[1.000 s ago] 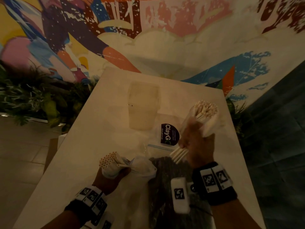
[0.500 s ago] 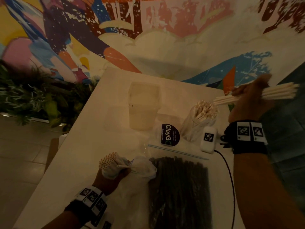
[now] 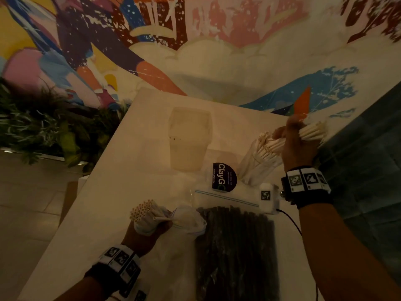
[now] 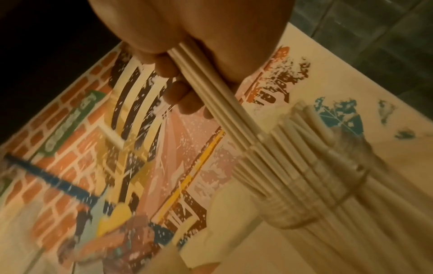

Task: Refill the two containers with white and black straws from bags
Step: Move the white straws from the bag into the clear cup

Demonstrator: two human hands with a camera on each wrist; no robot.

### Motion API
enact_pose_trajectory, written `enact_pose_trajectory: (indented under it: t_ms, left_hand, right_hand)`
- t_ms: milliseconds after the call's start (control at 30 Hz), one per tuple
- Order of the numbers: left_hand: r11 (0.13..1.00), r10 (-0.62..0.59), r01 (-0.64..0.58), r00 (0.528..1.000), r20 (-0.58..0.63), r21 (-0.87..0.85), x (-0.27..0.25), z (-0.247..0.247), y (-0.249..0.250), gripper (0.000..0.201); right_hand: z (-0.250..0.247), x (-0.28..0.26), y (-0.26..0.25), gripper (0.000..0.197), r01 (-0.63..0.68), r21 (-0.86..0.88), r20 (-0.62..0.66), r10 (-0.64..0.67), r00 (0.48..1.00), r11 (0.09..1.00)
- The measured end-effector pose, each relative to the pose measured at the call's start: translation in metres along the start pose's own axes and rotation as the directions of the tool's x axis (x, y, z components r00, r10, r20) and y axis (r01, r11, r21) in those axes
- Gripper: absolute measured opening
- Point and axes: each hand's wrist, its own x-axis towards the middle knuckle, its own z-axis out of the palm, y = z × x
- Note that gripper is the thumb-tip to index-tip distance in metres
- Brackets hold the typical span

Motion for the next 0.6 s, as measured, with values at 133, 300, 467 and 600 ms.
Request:
enact_pose_trajectory:
  t_ms: [133,300,467,600]
  left_hand:
    - [1.000,0.006,-0.006,1.000,-0.003,0.027,0.002,0.000,-0.009,0.042]
    - [1.000,0.008,-0.008,1.000,0.007,0.016,0.003,0.002,-0.008,0.040]
    - [1.000,-0.009,0.008,1.000,0.008,0.022,0.002,0.002,-0.007,0.042]
    - [1.000,-0.022,0.021,1.000,-0.014,-0.021,0.001,-0.001,-0.007,0.021]
  right_hand:
    - [-0.006,0.007,-0.005,0.048,-0.085,0.122,-0.116,0.099,0.988,0.989]
    - [-0.005,0.014,-0.007,0.047,-0.109,0.075,-0.139,0.118,0.983,0.991]
    - [-0.008,0.012,0.013,0.056,-0.242,-0.237,-0.118,0.220,0.968,0.941]
    - [-0.012,0.012,0.038,0.089,-0.289,-0.542,-0.138,0.256,0.957,0.789]
